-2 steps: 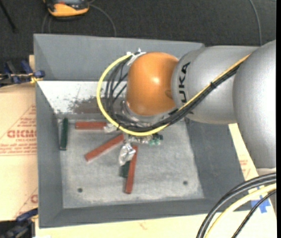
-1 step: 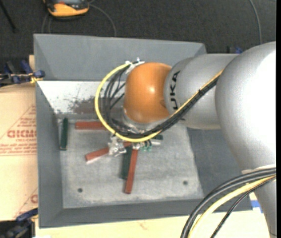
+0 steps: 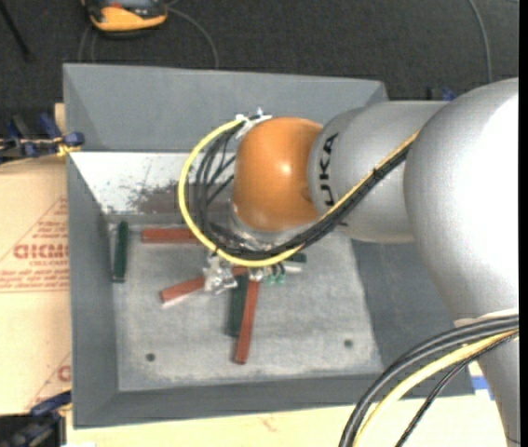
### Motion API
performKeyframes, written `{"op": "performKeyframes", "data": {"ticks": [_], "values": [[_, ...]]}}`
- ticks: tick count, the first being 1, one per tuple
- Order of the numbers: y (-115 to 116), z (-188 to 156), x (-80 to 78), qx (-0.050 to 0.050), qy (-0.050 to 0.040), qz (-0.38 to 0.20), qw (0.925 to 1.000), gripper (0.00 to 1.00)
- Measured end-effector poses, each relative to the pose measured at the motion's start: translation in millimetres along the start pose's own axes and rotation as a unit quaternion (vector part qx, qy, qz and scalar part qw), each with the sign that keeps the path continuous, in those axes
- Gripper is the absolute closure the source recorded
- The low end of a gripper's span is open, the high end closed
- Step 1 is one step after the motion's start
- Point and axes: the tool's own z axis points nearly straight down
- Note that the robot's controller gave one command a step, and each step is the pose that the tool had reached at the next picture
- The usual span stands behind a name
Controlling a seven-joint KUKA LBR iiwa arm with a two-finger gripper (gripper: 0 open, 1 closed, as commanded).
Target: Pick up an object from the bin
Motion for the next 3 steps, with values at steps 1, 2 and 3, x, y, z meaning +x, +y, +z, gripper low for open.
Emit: {"op": "performKeyframes", "data": {"ticks": [1, 2, 3], "values": [[0, 2, 3.9, 0.001, 0.0015, 0.017, 0.9999, 1.0], [0, 4, 4.1, 0.001, 0.005, 0.022, 0.9998, 1.0], [-2, -48, 7.2, 0.002, 0.0111, 0.02, 0.9997, 1.0]]}}
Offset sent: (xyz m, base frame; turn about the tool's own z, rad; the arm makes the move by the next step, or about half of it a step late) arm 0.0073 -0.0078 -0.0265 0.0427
